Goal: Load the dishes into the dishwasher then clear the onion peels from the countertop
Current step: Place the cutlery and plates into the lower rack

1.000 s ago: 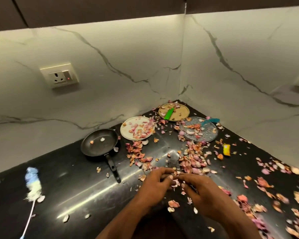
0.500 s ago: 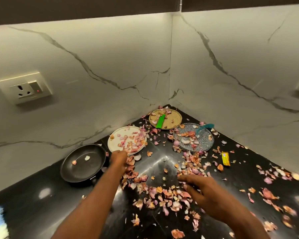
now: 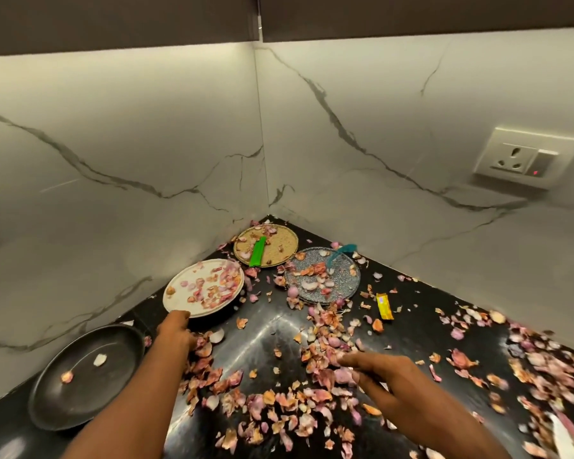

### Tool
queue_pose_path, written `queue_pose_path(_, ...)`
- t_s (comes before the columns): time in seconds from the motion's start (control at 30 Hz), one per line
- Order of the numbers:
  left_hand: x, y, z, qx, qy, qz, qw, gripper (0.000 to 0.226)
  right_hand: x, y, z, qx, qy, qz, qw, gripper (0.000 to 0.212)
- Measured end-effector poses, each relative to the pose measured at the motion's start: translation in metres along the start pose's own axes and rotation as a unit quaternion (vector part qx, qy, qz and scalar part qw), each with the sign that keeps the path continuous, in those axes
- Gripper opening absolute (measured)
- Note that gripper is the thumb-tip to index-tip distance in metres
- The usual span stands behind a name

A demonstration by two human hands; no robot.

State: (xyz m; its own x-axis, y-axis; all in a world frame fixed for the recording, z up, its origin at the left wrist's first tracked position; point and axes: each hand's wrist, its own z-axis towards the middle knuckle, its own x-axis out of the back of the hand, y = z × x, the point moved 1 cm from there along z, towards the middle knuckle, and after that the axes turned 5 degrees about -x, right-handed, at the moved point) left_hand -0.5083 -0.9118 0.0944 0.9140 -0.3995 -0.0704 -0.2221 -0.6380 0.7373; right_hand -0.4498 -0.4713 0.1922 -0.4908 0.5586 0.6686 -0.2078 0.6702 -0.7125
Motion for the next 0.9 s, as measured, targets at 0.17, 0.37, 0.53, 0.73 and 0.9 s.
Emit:
queue_pose_path(0.17, -0.033, 0.012, -0.002, 0.006, -0.084, -0.055, 0.995, 0.037, 0.005, 0.004, -0.004, 0.0, 0.008, 0.003, 1.0, 0.032)
queue_pose_path(0.37, -0.06, 0.026, 0.008, -0.125, -0.005, -0.036, 0.992, 0.049, 0.009, 0.016, -0.008, -0.017, 0.031, -0.006, 0.999, 0.034)
queue_pose_path(0.53, -0.043, 0.041, -0.039, -0.461, 0.05, 0.325, 0.825, 0.028, 0.012, 0.021, -0.019, -0.029, 0.046, -0.009, 0.999, 0.032)
queue_pose_path(0.73, -0.035, 0.065, -0.081, -0.681, -0.005, 0.423, 0.598, 0.023, 0.01, 0.019, -0.024, -0.028, 0.048, -0.011, 0.998, 0.032)
queue_pose_path(0.9, -0.029, 0.068, -0.115, -0.73, -0.053, 0.37, 0.573, 0.03, 0.008, 0.012, -0.028, -0.035, 0.06, -0.006, 0.998, 0.032)
